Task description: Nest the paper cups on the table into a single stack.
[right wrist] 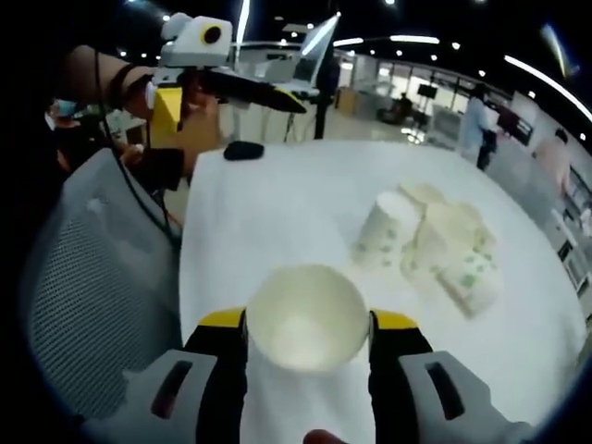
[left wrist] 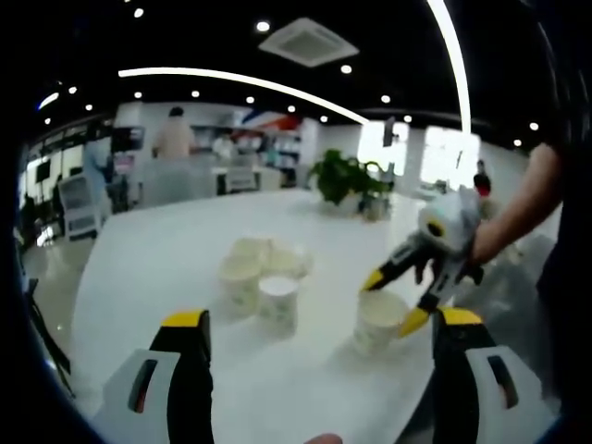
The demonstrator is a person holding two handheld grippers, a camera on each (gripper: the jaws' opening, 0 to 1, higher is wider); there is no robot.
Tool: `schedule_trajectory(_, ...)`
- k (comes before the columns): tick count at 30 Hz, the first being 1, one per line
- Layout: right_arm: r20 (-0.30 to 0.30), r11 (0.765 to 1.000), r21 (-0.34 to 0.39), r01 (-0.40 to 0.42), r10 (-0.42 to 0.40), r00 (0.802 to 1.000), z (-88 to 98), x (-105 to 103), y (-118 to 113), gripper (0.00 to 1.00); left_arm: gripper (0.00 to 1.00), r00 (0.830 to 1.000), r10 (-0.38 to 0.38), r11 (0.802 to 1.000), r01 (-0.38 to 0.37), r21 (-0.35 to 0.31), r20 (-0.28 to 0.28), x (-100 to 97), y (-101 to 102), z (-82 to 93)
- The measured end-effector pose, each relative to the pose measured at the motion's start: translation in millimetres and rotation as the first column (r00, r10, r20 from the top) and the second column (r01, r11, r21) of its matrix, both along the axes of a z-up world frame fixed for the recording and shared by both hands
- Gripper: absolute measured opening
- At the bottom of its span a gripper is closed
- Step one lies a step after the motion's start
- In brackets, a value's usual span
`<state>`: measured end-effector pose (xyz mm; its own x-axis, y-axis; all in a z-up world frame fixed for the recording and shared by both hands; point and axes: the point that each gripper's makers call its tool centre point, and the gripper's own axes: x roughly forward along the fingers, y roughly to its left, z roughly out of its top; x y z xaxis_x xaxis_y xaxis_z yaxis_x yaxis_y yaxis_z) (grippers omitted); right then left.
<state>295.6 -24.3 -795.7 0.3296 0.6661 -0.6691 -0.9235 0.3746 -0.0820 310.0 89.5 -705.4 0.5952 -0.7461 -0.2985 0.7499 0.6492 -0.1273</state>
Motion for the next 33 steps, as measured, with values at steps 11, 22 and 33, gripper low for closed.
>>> schedule_trajectory(11, -0.02, 0.996, 0.053, 0.072, -0.071, 0.997, 8.8, 3.8, -4.4, 0.65, 0.98, 1.0, 0.016, 1.0, -0.016, -0.008, -0.004, 0.5, 4.2, -1.9)
schedule_trajectory(22, -0.032, 0.987, 0.116, 0.115, -0.112, 0.993, 15.5, 11.6, -1.8, 0.81, 0.98, 1.0, 0.015, 1.0, -0.015, -0.011, -0.008, -0.1, 2.2, -2.2)
schedule_trajectory(33, 0.006, 0.979, 0.135, 0.151, -0.154, 0.988, 20.7, 21.7, -5.0, 1.0, 0.98, 1.0, 0.017, 1.0, -0.017, -0.012, -0.007, -0.9, 2.1, -1.2)
